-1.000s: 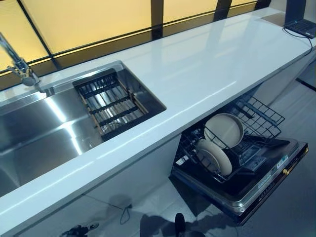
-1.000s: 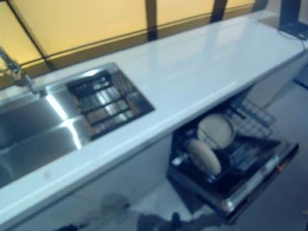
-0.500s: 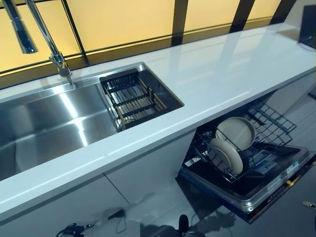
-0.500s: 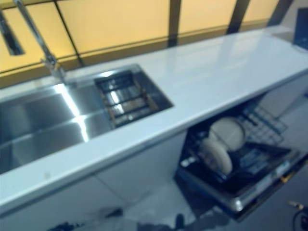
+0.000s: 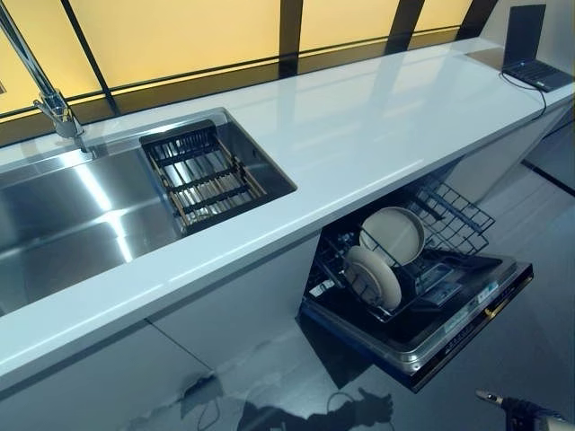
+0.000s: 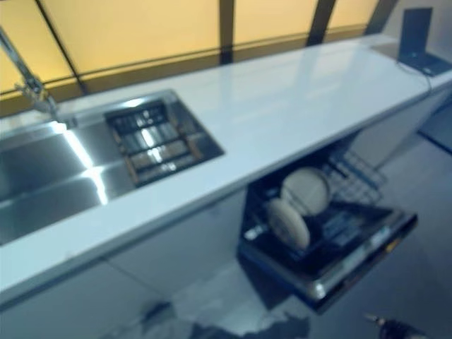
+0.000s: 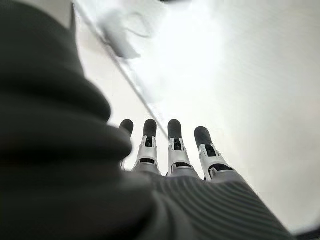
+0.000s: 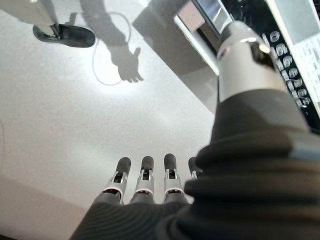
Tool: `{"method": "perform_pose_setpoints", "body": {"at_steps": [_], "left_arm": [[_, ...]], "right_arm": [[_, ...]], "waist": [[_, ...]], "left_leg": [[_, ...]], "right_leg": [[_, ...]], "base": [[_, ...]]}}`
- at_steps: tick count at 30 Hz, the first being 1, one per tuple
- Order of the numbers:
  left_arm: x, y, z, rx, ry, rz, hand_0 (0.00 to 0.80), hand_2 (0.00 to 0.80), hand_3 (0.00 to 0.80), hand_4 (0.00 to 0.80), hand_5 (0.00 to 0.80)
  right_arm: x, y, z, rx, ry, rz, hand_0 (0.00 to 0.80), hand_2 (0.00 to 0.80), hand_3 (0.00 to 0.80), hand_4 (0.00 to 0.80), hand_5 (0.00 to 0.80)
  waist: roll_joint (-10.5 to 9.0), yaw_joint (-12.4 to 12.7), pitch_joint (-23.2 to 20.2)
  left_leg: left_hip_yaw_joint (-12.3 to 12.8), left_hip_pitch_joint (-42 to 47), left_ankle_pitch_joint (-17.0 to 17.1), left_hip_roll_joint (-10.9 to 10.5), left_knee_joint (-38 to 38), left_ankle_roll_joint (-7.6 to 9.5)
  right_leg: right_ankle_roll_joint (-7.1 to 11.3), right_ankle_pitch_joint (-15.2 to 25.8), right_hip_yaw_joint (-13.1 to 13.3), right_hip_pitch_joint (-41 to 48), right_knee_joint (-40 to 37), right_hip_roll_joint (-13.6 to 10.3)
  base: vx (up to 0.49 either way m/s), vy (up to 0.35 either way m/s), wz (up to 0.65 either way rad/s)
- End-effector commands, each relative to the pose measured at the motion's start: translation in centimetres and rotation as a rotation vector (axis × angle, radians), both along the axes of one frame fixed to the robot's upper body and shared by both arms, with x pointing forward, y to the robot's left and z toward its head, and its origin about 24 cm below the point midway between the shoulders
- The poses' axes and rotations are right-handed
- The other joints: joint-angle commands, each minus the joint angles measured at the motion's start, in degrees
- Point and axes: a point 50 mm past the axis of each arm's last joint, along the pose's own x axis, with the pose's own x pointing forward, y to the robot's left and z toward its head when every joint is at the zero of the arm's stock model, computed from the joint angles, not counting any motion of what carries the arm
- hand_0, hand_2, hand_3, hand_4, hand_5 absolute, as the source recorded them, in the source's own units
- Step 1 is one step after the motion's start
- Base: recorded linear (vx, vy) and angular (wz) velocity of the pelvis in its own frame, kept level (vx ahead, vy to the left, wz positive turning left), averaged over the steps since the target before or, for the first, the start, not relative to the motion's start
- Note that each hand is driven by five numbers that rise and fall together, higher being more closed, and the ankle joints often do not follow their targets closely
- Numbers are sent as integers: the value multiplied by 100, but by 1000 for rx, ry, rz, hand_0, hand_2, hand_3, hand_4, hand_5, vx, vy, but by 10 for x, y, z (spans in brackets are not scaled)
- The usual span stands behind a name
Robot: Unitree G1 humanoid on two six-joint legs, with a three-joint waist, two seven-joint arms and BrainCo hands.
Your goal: Take plates into dishwasher
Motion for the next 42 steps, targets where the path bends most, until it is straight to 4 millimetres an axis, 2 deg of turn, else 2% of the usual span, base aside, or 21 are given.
{"method": "perform_pose_setpoints", "body": {"at_steps": [1,4,7,8,10,11,12,13,14,15,18,22,27,31,38,42], "left_arm": [[7,4,5,6,-49,1,0,0,0,0,0],[9,-3,2,-2,-37,-15,0,0,0,0,0],[1,-11,-5,-22,-13,-18,0,0,0,0,0],[-3,-13,-7,-23,-16,9,0,0,0,0,0],[-8,-18,-11,-39,-40,49,0,0,0,0,0],[-7,-23,-13,-53,-51,50,0,0,0,0,0],[-8,-26,-15,-63,-58,49,0,0,0,0,0],[-8,-26,-15,-65,-60,50,0,0,0,0,0],[-6,-28,-15,-83,-73,36,0,0,0,0,0],[0,-31,-15,-91,-82,8,0,0,0,0,0],[4,-34,-15,-87,-86,-28,0,0,0,0,0],[9,-41,-16,-124,-129,-23,0,0,0,0,0],[-3,-54,-25,-160,-111,-25,0,0,0,0,0],[-11,-64,-31,-190,-106,-15,0,0,0,0,0],[-23,-80,-39,-232,-78,-42,0,0,0,0,0],[-25,-81,-39,-242,-63,-66,0,0,0,0,0]], "right_arm": [[-2,-8,5,-15,-52,-89,0,0,0,0,0],[3,-10,8,2,-86,-140,0,0,0,0,0],[6,-9,9,27,-115,-185,0,0,0,0,0],[6,-9,9,40,-123,-205,0,0,0,0,0],[6,-8,8,50,-125,-214,0,0,0,0,0],[7,-7,7,58,-149,-239,0,0,0,0,0],[7,-6,6,60,-163,-257,0,0,0,0,0],[8,-6,6,59,-166,-260,0,0,0,0,0],[15,-5,8,60,-196,-287,0,0,0,0,0],[20,-4,9,68,-233,-312,0,0,0,0,0],[34,1,13,99,-327,-372,0,0,0,0,0],[66,0,33,196,-552,-494,0,0,0,0,0],[106,10,60,487,-934,-687,0,0,0,0,0],[120,8,77,617,-1125,-730,0,0,0,0,0],[150,6,118,691,-1303,-584,0,0,0,0,0],[173,20,142,727,-1346,-403,0,0,0,0,0]], "waist": [[-62,42,345],[-38,11,328],[46,-38,371],[85,-59,383],[144,-66,423],[156,-58,464],[138,-45,494],[137,-54,488],[169,-56,509],[263,-60,556],[443,-55,727],[868,-80,1018],[1274,-74,1193],[1451,-34,1196],[1679,48,1048],[1682,131,940]], "left_leg": [[-29,119,-47,-422,-454,469],[-123,116,339,-455,-1003,290],[-239,147,622,-397,-1346,150],[-239,197,810,-365,-1600,69],[-299,225,1134,-362,-1974,-86],[-377,78,1204,-401,-1904,-34],[-476,-48,1005,-454,-1543,22],[-479,-70,979,-462,-1489,36],[-406,-98,779,-501,-1183,108],[-355,-91,824,-482,-1305,21],[-299,-104,845,-540,-1329,30],[-363,-301,936,-702,-1253,71],[-344,-459,1052,-861,-1374,54],[-303,-425,1109,-923,-1515,34],[-382,-250,1139,-1016,-1660,31],[-434,-136,1145,-1039,-1737,28]], "right_leg": [[153,-254,-111,17,146,-258],[143,-451,-231,19,88,-160],[4,-874,-329,-205,524,-48],[-58,-931,-386,-230,560,3],[-132,-896,-377,-123,357,125],[-203,-785,-356,-102,180,171],[-222,-732,-263,-83,90,162],[-225,-726,-263,-96,85,153],[-198,-717,-251,-141,112,76],[-156,-763,-321,-158,197,36],[-140,-883,-413,-419,569,-101],[-224,-911,-412,-760,819,-260],[-303,-1049,-395,-1122,1109,-351],[-316,-1115,-470,-1178,1173,-403],[-357,-1232,-512,-1100,1251,-446],[-364,-1253,-564,-990,1207,-435]], "base": [[-156,-365,13],[-157,-313,-4],[-129,-259,23],[-72,-231,40],[-80,-217,22],[-73,-182,2],[-50,-115,1],[3,-36,-1],[0,0,0],[0,0,0],[-51,36,-1],[-98,79,2],[-68,72,4],[-17,49,1],[16,63,3],[23,34,4]]}}
